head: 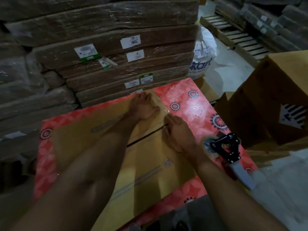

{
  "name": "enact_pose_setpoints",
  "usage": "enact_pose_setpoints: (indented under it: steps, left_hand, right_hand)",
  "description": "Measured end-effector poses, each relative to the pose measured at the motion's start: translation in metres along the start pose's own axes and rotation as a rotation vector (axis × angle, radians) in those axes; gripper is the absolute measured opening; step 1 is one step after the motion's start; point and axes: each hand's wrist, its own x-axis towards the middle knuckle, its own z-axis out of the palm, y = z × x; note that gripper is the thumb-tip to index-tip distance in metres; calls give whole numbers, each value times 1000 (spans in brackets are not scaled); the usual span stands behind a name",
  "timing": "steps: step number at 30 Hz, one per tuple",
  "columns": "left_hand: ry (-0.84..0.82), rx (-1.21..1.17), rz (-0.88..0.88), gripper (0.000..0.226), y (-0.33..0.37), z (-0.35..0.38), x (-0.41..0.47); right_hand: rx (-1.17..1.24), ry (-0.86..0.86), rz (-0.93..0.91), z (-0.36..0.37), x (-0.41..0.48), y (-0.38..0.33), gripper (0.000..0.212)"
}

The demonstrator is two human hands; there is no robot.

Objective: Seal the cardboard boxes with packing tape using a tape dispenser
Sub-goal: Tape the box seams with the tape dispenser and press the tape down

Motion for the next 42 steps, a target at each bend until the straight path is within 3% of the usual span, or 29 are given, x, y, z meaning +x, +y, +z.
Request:
enact_pose_setpoints:
  steps: [4, 6, 9, 12, 15, 21, 24, 27, 29, 39, 42]
  left_hand:
    - [24, 98, 135, 74, 23, 5, -25]
    - [107, 152, 206, 59, 30, 5, -33]
    - [16, 151, 320, 75, 28, 13, -29]
    - [-88, 72, 314, 69, 27, 19, -24]
    - [-99, 32, 261, 62, 29, 22, -24]
    - [-55, 17, 210, 64, 36, 26, -31]
    - [-10, 117, 168, 67, 53, 23, -40]
    - [69, 110, 350, 77, 69, 43, -85]
    - [113, 6, 396, 68, 68, 62, -117]
    - [196, 76, 236, 58, 81, 65, -137]
    - [166, 94, 481, 57, 97, 72, -157]
  right_hand:
    - [16, 78, 84, -2, 1, -6, 32]
    - [39, 14, 39, 1, 13, -6, 42]
    - [-16, -155, -70, 9, 26, 3, 61]
    - [-47, -202, -53, 12, 18, 9, 75]
    - [9, -178, 55, 10, -15, 8, 71]
    - [-51, -170, 124, -2, -81, 1, 69]
    - [-38, -186, 168, 0, -89, 1, 68]
    - [-40, -185, 176, 2, -91, 2, 66]
    - [-43, -196, 193, 3, -92, 1, 65]
    - [-58, -108, 243, -2, -214, -18, 65]
    - [-76, -67, 234, 1, -207, -9, 63]
